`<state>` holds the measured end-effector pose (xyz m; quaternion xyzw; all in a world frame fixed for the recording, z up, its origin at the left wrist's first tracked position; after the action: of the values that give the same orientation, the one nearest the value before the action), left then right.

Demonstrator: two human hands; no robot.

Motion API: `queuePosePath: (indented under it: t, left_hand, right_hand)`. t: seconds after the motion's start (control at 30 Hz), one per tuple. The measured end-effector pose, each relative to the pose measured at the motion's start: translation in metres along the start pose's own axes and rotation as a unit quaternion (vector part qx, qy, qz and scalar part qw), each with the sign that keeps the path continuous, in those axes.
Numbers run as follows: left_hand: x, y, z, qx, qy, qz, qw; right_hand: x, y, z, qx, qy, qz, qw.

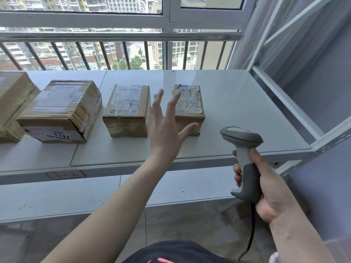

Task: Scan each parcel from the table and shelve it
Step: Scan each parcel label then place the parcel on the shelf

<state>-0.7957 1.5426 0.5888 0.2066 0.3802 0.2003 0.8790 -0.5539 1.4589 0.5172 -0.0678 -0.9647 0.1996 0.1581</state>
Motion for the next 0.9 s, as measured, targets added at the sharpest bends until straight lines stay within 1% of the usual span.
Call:
queuePosePath:
  t: [0.03, 0.07, 0.1, 0.17, 0.23, 0.33, 0.5, 0.9]
  left_hand:
    - [-0.017, 0.001, -0.008, 0.016, 0.022, 0.033, 0.999]
    - [-0.034, 0.003, -0.023, 0.005, 0.046, 0.056, 0.997]
    - [-0.047, 0.005, -0.044, -0.028, 0.065, 0.064, 0.995]
    - [-0.063, 0.006, -0.085, -0.113, 0.092, 0.048, 0.988]
    - [-0.066, 0.004, -0.105, -0.158, 0.103, 0.028, 0.982]
    - [-0.063, 0.005, -0.104, -0.167, 0.096, 0.03, 0.981]
    - [-0.055, 0.009, -0.097, -0.187, 0.133, 0.05, 0.972]
    - [-0.053, 0.013, -0.096, -0.161, 0.097, 0.033, 0.982]
  right_hand:
    - [-0.001, 0.0, 0.0, 0.0, 0.001, 0.0, 1.0]
    - [-0.001, -0.001, 0.0, -0.001, 0.002, -0.001, 1.0]
    - [-0.001, -0.001, 0.0, -0.002, 0.003, -0.001, 1.0]
    - [0.0, -0.002, 0.0, -0.004, 0.006, -0.006, 1.0]
    - [0.002, -0.002, 0.002, -0.005, 0.011, -0.009, 1.0]
    - [0.005, -0.003, 0.006, -0.004, 0.007, -0.009, 1.0]
    - [0.003, -0.005, 0.009, -0.005, -0.001, -0.003, 1.0]
    - [0.001, -0.006, 0.012, 0.0, 0.01, 0.0, 1.0]
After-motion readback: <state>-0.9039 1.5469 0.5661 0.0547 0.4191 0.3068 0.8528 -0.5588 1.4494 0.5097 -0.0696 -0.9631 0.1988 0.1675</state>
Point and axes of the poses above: each hand's wrist, its own y-axis towards the middle knuckle, its own x-axis out of the palm, z = x × y, the point moved 10 cm from there along y, towards the middle knuckle, and after that the axes turned 1 degree about -x, right-handed, at the moved point
